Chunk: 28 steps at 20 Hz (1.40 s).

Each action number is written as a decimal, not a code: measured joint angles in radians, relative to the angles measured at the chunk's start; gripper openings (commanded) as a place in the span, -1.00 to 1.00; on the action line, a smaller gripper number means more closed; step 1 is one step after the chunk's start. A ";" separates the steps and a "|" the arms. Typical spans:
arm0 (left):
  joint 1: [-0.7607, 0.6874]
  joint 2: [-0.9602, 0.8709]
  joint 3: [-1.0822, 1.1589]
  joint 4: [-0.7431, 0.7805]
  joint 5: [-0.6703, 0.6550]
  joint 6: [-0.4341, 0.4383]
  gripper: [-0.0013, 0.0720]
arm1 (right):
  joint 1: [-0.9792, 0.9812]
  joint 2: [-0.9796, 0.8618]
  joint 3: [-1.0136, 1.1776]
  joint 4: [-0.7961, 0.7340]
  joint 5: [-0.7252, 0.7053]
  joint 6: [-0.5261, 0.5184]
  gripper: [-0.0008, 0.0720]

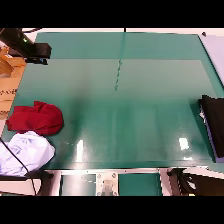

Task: Fold the shirts.

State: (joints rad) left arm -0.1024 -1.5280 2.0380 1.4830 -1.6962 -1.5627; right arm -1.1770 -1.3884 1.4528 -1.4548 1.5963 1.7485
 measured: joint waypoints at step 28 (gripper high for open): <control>-0.078 0.468 -1.034 -0.121 0.272 -0.045 -0.90 | 1.272 0.402 -0.623 0.218 -0.417 -0.173 -0.92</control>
